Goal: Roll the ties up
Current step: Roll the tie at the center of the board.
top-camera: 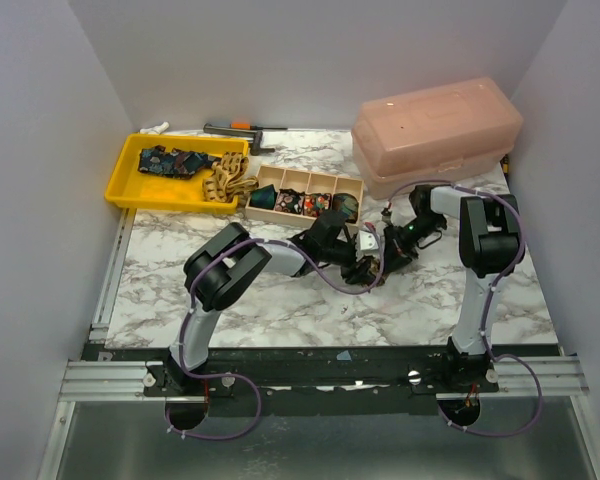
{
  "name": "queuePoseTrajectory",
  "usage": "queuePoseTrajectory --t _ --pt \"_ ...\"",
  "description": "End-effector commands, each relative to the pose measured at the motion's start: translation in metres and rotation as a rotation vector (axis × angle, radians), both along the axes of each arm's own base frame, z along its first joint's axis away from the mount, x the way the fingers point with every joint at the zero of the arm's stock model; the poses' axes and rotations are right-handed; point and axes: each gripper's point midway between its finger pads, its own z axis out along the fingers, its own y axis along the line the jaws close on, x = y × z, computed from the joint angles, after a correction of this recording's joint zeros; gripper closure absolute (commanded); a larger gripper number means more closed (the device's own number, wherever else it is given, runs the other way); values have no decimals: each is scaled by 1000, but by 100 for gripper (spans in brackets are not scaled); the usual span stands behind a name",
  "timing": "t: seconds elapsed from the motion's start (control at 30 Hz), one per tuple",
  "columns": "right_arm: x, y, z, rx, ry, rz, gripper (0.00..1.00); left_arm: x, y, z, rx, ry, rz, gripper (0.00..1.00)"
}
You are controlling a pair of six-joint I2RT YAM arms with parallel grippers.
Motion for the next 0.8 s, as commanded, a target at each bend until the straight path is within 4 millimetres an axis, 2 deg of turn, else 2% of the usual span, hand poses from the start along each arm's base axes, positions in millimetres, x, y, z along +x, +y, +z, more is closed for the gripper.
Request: queuePoseTrajectory --t 0.0,0.03,0.1,0.13,0.17,0.27,0.47,0.57,0.67,0.77 --pt "18 -33 -17 -167 -124 68 73 -17 45 -76 291 60 36 74" --pt "18 -34 -7 -152 -110 39 56 -20 52 -83 320 61 31 76" --pt "16 -37 9 -114 -80 -18 34 -29 66 -96 385 81 18 77" --pt "14 -38 13 -99 -74 -30 19 -30 71 -101 408 86 27 78" --pt "11 -35 16 -87 -68 -34 17 -31 74 -104 420 86 31 78" --pt "9 -29 14 -47 -70 -55 17 -32 77 -109 439 98 36 78" --pt "20 -20 -14 1 -56 -97 15 -28 73 -105 436 91 35 78" --pt "18 -12 -19 61 -41 -95 17 -26 70 -104 436 86 31 77" --pt "10 -3 -15 144 -24 -81 26 -24 68 -103 436 83 27 77" --pt "3 3 -4 207 -29 -68 42 -25 68 -102 435 87 22 76"
